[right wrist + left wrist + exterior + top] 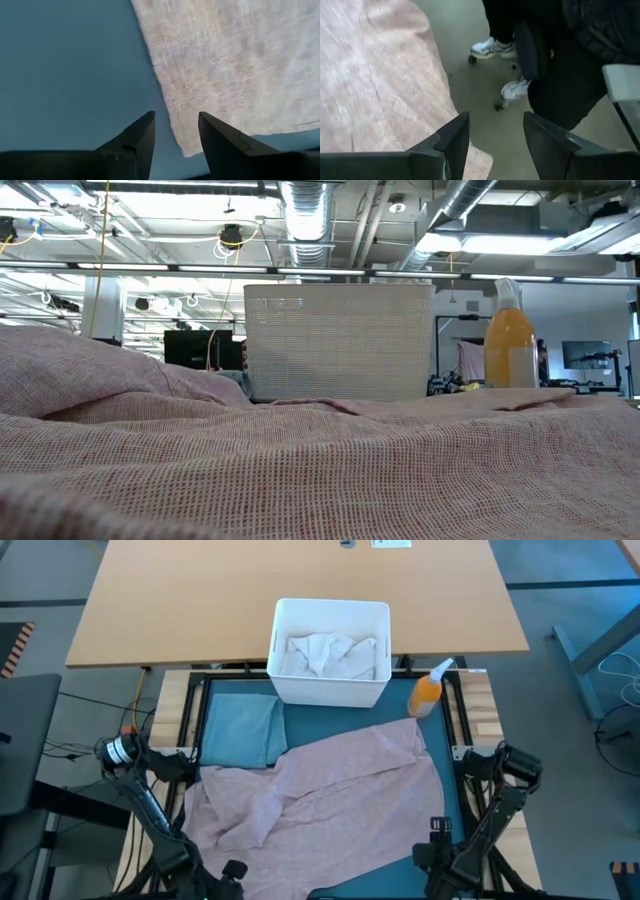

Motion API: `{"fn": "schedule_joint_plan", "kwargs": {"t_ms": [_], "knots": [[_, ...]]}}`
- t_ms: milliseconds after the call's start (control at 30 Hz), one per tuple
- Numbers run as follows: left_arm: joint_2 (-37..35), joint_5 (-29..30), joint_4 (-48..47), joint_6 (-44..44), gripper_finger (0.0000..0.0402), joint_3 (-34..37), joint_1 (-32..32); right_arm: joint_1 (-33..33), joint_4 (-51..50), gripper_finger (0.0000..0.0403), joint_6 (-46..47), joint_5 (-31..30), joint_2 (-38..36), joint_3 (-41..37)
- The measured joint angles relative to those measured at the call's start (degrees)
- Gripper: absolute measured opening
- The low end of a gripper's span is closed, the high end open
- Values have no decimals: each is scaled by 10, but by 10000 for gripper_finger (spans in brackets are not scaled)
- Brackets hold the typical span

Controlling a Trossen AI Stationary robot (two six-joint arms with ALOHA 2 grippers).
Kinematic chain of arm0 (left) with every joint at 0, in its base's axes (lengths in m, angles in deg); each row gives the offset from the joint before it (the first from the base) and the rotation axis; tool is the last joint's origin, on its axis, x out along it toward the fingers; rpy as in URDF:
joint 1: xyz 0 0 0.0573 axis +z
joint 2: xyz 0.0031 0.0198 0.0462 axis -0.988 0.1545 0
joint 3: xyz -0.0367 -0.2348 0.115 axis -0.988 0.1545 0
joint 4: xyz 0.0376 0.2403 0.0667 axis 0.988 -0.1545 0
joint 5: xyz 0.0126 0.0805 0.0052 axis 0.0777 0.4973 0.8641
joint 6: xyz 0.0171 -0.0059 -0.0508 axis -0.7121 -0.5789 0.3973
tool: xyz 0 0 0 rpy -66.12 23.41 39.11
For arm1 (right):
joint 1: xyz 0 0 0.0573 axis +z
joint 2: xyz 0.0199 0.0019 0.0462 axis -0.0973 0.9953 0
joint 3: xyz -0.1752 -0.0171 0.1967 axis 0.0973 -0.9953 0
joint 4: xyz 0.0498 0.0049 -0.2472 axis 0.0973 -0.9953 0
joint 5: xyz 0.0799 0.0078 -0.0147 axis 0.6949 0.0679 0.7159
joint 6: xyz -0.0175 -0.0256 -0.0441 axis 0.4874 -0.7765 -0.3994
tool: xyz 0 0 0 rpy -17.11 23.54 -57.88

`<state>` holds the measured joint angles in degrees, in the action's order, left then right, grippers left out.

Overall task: Fold Laundry from Bin
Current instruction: Fold the pink shirt

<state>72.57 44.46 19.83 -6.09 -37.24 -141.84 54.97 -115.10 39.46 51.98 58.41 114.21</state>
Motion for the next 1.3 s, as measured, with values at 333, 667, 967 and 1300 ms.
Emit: {"fn": "schedule_joint_plan", "kwargs": {"t_ms": [333,667,967,1300], "knots": [[8,-17,-6,32,174,-1,-1,-32,81,160,-53,40,-3,-74],[30,1,-15,53,174,3,-15,-34,81,18,-86,65,-2,-78],[86,-18,-50,79,174,-8,-17,-41,84,19,-86,67,-1,-79],[120,-13,-111,96,172,-24,-15,-45,89,21,-85,68,-1,-80]]}}
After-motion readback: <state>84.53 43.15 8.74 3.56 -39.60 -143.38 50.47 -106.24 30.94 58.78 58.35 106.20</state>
